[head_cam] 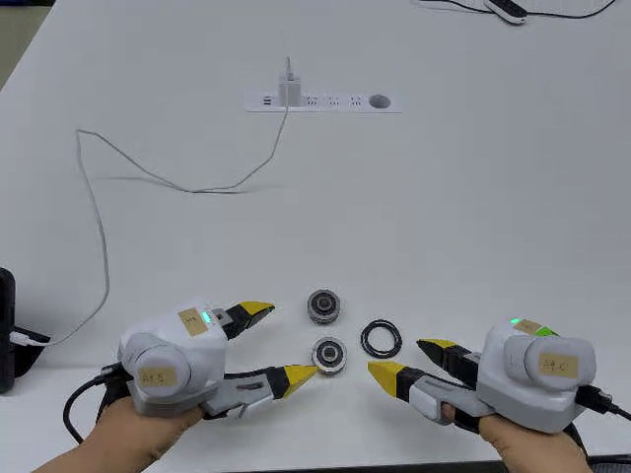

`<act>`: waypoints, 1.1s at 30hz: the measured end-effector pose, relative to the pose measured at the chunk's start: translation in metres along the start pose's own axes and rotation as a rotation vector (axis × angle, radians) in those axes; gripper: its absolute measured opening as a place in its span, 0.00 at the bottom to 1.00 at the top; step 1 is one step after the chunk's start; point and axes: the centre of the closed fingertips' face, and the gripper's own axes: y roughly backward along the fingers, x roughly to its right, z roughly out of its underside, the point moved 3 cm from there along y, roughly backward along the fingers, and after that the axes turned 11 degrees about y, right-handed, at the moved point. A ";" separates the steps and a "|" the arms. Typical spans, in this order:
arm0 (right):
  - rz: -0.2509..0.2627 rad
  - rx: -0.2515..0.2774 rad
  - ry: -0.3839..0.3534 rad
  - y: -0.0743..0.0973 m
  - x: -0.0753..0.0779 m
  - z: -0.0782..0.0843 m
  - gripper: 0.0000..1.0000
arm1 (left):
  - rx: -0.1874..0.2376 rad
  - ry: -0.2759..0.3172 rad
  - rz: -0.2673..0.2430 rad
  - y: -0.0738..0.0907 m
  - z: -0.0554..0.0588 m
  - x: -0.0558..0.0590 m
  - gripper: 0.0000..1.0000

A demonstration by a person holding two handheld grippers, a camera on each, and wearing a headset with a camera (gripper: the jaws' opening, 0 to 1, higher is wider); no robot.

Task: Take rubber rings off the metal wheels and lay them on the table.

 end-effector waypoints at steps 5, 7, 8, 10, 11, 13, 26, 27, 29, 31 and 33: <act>-0.022 0.003 0.077 0.003 -0.010 -0.002 0.60 | 0.006 0.032 -0.030 0.009 0.004 0.000 0.66; -0.020 -0.001 0.104 0.004 -0.012 -0.002 0.62 | 0.011 0.039 -0.035 0.013 0.004 0.002 0.66; -0.017 -0.001 0.116 0.004 -0.012 -0.002 0.63 | 0.014 0.041 -0.036 0.014 0.004 0.004 0.66; -0.019 -0.005 0.134 0.005 -0.013 -0.001 0.66 | 0.012 0.040 -0.043 0.017 0.005 0.006 0.66; -0.018 -0.006 0.143 0.005 -0.013 -0.001 0.67 | 0.014 0.041 -0.044 0.018 0.006 0.007 0.66; -0.014 -0.004 0.164 0.006 -0.013 -0.001 0.69 | 0.018 0.044 -0.050 0.021 0.006 0.007 0.67; -0.020 0.005 0.240 0.013 -0.017 -0.001 0.79 | 0.043 0.070 -0.076 0.033 0.009 0.012 0.71; -0.027 0.006 0.255 0.014 -0.018 -0.001 0.80 | 0.045 0.069 -0.076 0.035 0.009 0.014 0.72; -0.034 0.010 0.277 0.015 -0.021 -0.001 0.81 | 0.053 0.071 -0.074 0.038 0.010 0.014 0.73; -0.043 0.016 0.291 0.015 -0.024 -0.001 0.82 | 0.062 0.074 -0.075 0.040 0.010 0.015 0.75; -0.048 0.024 0.299 0.016 -0.026 -0.001 0.83 | 0.063 0.074 -0.077 0.042 0.011 0.018 0.77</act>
